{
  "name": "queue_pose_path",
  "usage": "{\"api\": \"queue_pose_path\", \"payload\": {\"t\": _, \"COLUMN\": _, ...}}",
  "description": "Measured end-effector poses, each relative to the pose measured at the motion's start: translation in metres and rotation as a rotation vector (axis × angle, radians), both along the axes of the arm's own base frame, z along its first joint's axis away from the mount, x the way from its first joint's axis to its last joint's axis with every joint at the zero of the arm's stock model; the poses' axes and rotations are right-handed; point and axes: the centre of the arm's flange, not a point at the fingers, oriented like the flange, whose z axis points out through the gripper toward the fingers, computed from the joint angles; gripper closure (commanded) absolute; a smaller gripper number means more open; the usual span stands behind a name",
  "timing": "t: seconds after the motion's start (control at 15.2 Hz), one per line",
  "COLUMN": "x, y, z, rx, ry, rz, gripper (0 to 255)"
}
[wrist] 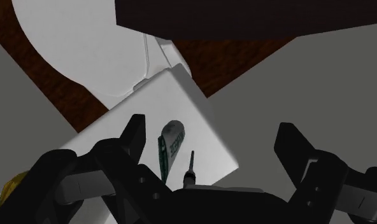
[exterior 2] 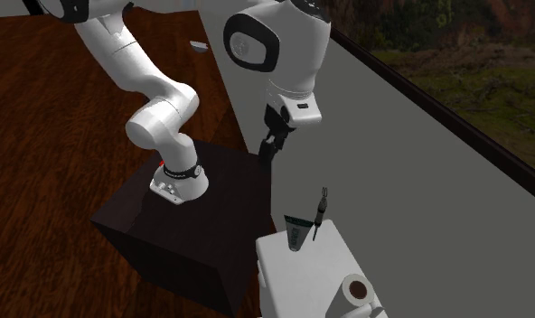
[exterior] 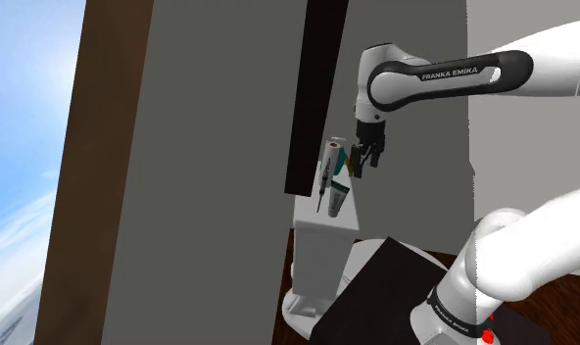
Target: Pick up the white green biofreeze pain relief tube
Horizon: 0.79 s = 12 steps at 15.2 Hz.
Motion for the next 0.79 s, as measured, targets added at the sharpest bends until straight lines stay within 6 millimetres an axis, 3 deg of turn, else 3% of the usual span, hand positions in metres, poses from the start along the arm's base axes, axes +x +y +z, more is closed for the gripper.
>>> {"api": "queue_pose_path", "payload": {"t": 0.66, "x": 0.079, "y": -0.062, "z": -0.1, "rx": 0.043, "ry": 0.085, "rz": -0.034, "gripper": 0}}
{"api": "queue_pose_path", "payload": {"t": 0.79, "x": 0.086, "y": -0.068, "z": -0.113, "rx": 0.047, "ry": 0.094, "rz": -0.037, "gripper": 0}}
